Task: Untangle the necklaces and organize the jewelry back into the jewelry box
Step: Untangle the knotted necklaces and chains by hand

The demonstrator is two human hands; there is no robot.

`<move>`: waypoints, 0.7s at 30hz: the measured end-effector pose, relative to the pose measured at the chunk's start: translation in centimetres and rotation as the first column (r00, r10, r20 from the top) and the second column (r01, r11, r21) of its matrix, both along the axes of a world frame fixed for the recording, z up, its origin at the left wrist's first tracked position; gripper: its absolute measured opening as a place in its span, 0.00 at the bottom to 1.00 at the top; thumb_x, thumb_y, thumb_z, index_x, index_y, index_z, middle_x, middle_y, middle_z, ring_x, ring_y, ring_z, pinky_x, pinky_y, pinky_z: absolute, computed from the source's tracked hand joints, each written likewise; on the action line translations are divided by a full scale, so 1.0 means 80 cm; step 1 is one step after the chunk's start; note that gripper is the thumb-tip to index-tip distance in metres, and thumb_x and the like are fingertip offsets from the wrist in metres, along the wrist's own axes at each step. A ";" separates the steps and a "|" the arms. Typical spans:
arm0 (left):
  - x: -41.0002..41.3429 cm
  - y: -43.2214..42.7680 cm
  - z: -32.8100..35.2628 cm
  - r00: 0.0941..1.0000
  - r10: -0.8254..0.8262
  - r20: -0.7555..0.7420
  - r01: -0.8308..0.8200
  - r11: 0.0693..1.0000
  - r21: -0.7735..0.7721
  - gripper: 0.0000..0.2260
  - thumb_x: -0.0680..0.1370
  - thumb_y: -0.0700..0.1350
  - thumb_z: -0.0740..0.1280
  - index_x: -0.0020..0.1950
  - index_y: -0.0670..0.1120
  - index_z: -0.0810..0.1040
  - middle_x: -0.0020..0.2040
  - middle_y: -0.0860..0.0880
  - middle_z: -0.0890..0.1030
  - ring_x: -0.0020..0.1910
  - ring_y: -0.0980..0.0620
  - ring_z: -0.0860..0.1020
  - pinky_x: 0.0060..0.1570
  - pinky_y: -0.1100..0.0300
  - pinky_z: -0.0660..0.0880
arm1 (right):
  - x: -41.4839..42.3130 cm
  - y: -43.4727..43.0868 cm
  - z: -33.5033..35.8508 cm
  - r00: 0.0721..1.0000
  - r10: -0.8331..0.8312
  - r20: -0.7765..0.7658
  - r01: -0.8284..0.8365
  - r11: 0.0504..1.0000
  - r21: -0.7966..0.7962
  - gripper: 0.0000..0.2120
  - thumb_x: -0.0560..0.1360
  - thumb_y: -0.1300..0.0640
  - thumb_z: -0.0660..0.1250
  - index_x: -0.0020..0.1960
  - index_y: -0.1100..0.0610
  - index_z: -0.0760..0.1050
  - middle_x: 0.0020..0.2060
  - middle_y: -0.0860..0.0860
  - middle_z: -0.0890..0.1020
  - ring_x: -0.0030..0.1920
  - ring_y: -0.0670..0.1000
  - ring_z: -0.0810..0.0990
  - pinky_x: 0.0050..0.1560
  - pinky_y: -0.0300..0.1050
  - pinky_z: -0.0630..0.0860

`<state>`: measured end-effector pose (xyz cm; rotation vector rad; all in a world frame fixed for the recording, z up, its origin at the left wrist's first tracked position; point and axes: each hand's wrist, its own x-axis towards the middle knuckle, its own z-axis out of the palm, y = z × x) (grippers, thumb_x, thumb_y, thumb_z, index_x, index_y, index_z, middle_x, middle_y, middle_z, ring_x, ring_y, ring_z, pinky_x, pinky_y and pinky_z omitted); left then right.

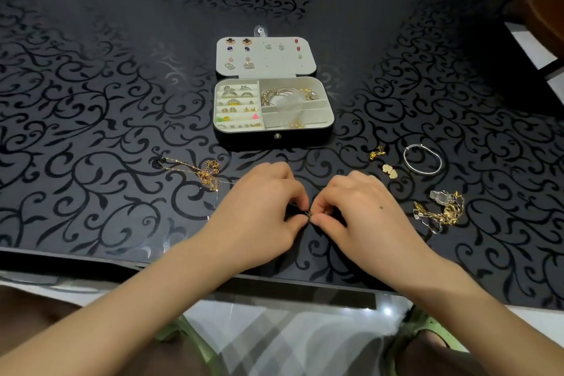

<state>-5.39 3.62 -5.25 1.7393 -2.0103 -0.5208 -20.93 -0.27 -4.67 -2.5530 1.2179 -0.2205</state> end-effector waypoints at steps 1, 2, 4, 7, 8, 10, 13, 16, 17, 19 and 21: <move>-0.002 -0.001 -0.001 1.000 0.007 0.000 -0.007 1.000 0.013 0.06 0.72 0.48 0.70 0.47 0.49 0.81 0.43 0.54 0.71 0.47 0.55 0.70 0.46 0.65 0.63 | 0.001 -0.001 -0.001 1.000 0.005 0.006 -0.005 1.000 -0.007 0.05 0.70 0.55 0.68 0.35 0.52 0.77 0.33 0.46 0.77 0.37 0.51 0.72 0.44 0.48 0.70; -0.005 -0.001 -0.002 1.000 0.017 -0.006 -0.017 1.000 0.023 0.06 0.73 0.49 0.70 0.47 0.49 0.80 0.42 0.54 0.70 0.46 0.55 0.69 0.46 0.65 0.63 | 0.002 -0.002 -0.001 1.000 0.009 0.015 -0.009 1.000 -0.006 0.05 0.71 0.56 0.68 0.36 0.53 0.77 0.34 0.46 0.76 0.39 0.51 0.71 0.45 0.47 0.69; -0.008 -0.001 -0.004 0.998 0.048 -0.030 -0.047 0.998 0.040 0.06 0.72 0.50 0.70 0.47 0.50 0.80 0.42 0.55 0.70 0.45 0.56 0.68 0.46 0.66 0.63 | 0.001 -0.004 0.002 0.997 -0.018 0.070 0.013 0.998 0.064 0.05 0.73 0.55 0.68 0.39 0.52 0.77 0.36 0.45 0.75 0.41 0.48 0.71 0.47 0.38 0.66; -0.012 -0.001 -0.005 0.995 0.079 -0.068 -0.076 0.996 0.055 0.06 0.73 0.51 0.70 0.46 0.50 0.80 0.42 0.55 0.72 0.44 0.58 0.68 0.45 0.65 0.64 | -0.006 -0.004 0.006 0.967 -0.146 0.207 0.100 0.972 0.215 0.07 0.73 0.54 0.69 0.37 0.48 0.76 0.35 0.43 0.76 0.40 0.43 0.72 0.44 0.32 0.65; -0.013 -0.001 -0.006 0.994 0.080 -0.081 -0.077 0.996 0.049 0.06 0.73 0.51 0.70 0.45 0.50 0.81 0.42 0.55 0.73 0.44 0.58 0.69 0.45 0.64 0.65 | -0.008 -0.005 0.006 0.955 -0.183 0.233 0.120 0.958 0.262 0.08 0.72 0.54 0.69 0.35 0.47 0.76 0.35 0.43 0.77 0.39 0.43 0.72 0.42 0.32 0.67; -0.014 -0.002 -0.006 0.994 0.067 -0.087 -0.064 0.998 0.028 0.05 0.73 0.50 0.70 0.44 0.50 0.81 0.42 0.54 0.75 0.44 0.56 0.70 0.46 0.63 0.66 | -0.008 -0.007 0.006 0.940 -0.232 0.248 0.141 0.931 0.337 0.08 0.72 0.53 0.69 0.35 0.46 0.76 0.35 0.43 0.78 0.37 0.44 0.73 0.41 0.36 0.70; -0.013 -0.003 -0.007 0.995 0.049 -0.089 -0.048 0.999 0.010 0.05 0.73 0.49 0.70 0.42 0.49 0.81 0.41 0.54 0.75 0.44 0.55 0.70 0.45 0.63 0.65 | -0.007 -0.010 0.005 0.931 -0.268 0.247 0.160 0.909 0.384 0.07 0.73 0.54 0.68 0.36 0.47 0.76 0.34 0.44 0.78 0.36 0.45 0.74 0.42 0.40 0.71; -0.008 -0.001 -0.007 0.994 0.050 -0.102 -0.050 0.999 -0.002 0.03 0.73 0.47 0.70 0.41 0.48 0.81 0.41 0.53 0.76 0.43 0.55 0.71 0.44 0.64 0.65 | -0.011 -0.016 0.007 0.918 -0.299 0.261 0.184 0.903 0.389 0.09 0.75 0.54 0.66 0.36 0.48 0.74 0.32 0.44 0.77 0.36 0.44 0.74 0.41 0.37 0.70; -0.005 0.000 -0.006 0.993 0.052 -0.109 -0.053 0.999 0.000 0.03 0.73 0.46 0.70 0.40 0.48 0.81 0.41 0.53 0.76 0.43 0.55 0.71 0.44 0.64 0.66 | -0.013 -0.019 0.010 0.911 -0.314 0.267 0.192 0.897 0.399 0.09 0.76 0.54 0.65 0.36 0.48 0.74 0.32 0.44 0.77 0.35 0.42 0.73 0.39 0.33 0.69; -0.001 0.003 -0.005 0.990 0.063 -0.130 -0.062 0.998 0.016 0.04 0.73 0.44 0.70 0.38 0.48 0.80 0.40 0.54 0.75 0.41 0.58 0.71 0.43 0.67 0.67 | -0.017 -0.022 0.013 0.893 -0.346 0.286 0.199 0.876 0.439 0.09 0.76 0.54 0.64 0.37 0.49 0.74 0.30 0.42 0.76 0.32 0.38 0.72 0.35 0.28 0.67; 0.004 0.006 -0.003 0.984 0.068 -0.167 -0.065 0.998 0.025 0.04 0.72 0.42 0.71 0.36 0.47 0.79 0.39 0.54 0.76 0.41 0.57 0.73 0.42 0.69 0.67 | -0.021 -0.024 0.014 0.873 -0.375 0.312 0.193 0.853 0.486 0.10 0.77 0.54 0.64 0.36 0.51 0.75 0.27 0.39 0.76 0.29 0.35 0.72 0.33 0.26 0.65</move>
